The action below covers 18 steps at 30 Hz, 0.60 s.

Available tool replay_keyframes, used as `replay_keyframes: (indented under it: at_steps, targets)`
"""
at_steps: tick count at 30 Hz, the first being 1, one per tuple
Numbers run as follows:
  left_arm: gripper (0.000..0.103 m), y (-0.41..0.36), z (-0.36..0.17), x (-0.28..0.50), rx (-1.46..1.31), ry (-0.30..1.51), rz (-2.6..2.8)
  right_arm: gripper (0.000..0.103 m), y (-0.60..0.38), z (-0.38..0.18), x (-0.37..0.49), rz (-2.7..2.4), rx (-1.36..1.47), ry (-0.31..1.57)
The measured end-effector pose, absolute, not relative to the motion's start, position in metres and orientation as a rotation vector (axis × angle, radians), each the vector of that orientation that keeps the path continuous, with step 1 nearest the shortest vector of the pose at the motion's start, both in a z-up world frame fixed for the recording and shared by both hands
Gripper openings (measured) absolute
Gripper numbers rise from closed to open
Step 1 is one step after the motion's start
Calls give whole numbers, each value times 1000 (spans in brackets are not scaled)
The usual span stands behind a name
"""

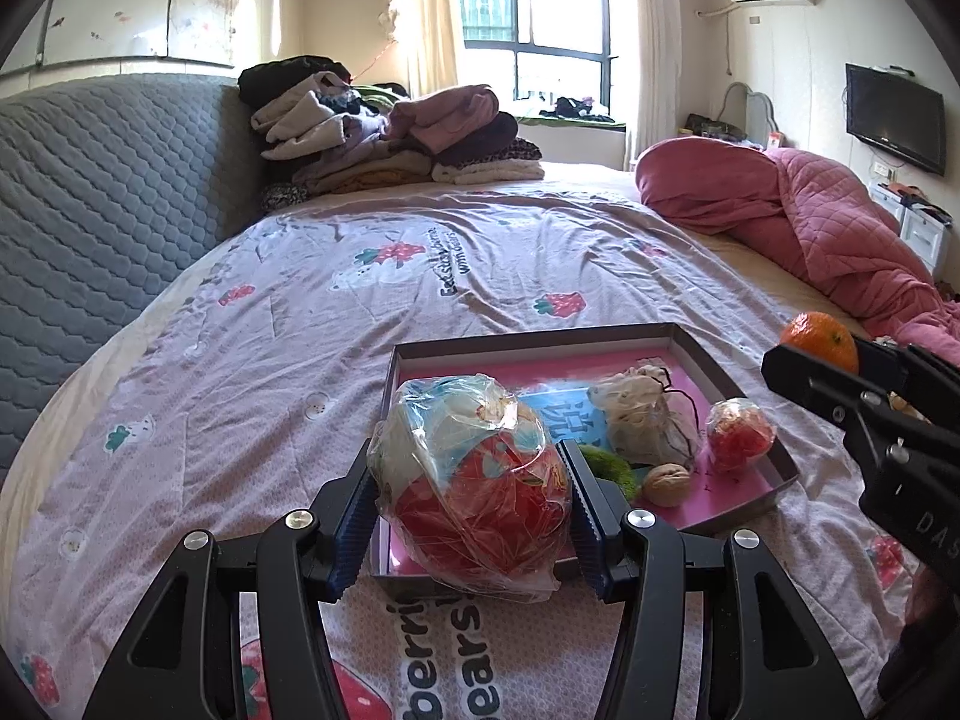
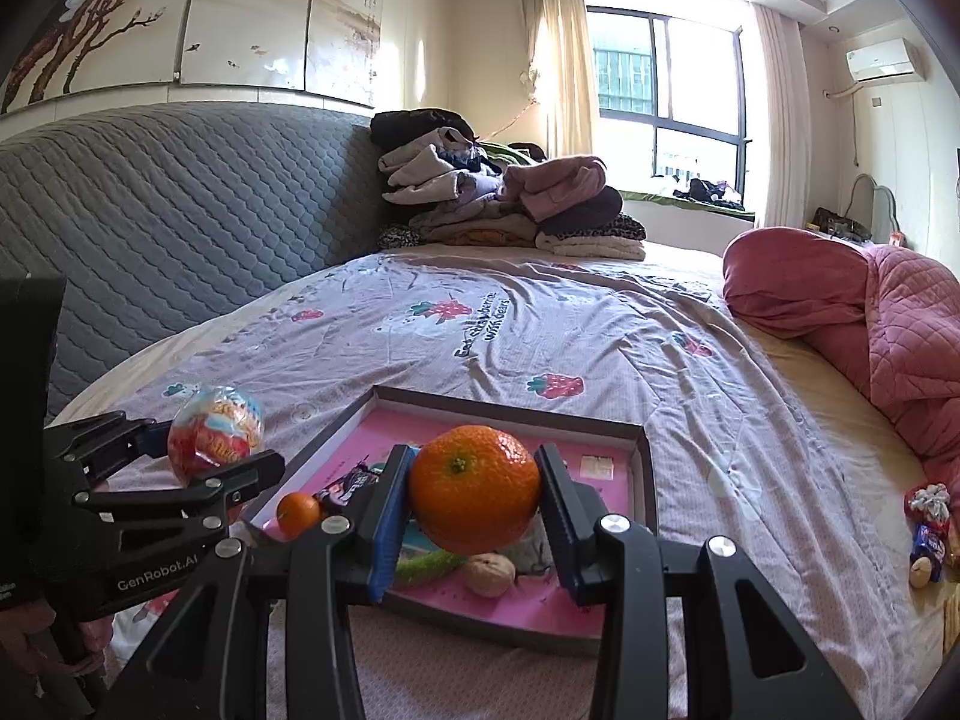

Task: Organize objects
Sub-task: 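Lift and carry candy bag with left gripper while right carries orange to tray, then lower candy bag into tray with left gripper while right lowers orange there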

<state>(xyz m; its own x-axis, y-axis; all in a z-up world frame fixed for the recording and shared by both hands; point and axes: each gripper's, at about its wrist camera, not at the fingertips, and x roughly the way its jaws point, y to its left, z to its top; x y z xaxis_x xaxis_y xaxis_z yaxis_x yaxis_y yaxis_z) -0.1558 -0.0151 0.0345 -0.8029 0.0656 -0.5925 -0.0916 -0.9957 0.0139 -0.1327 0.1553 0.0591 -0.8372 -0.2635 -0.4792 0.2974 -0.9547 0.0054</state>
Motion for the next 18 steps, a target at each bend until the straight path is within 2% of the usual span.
replay_keyframes:
  at_steps: [18]
  targets:
    - [58,-30,9,-194,-1049,53,2905,41,157,42,-172,-2769,775,120]
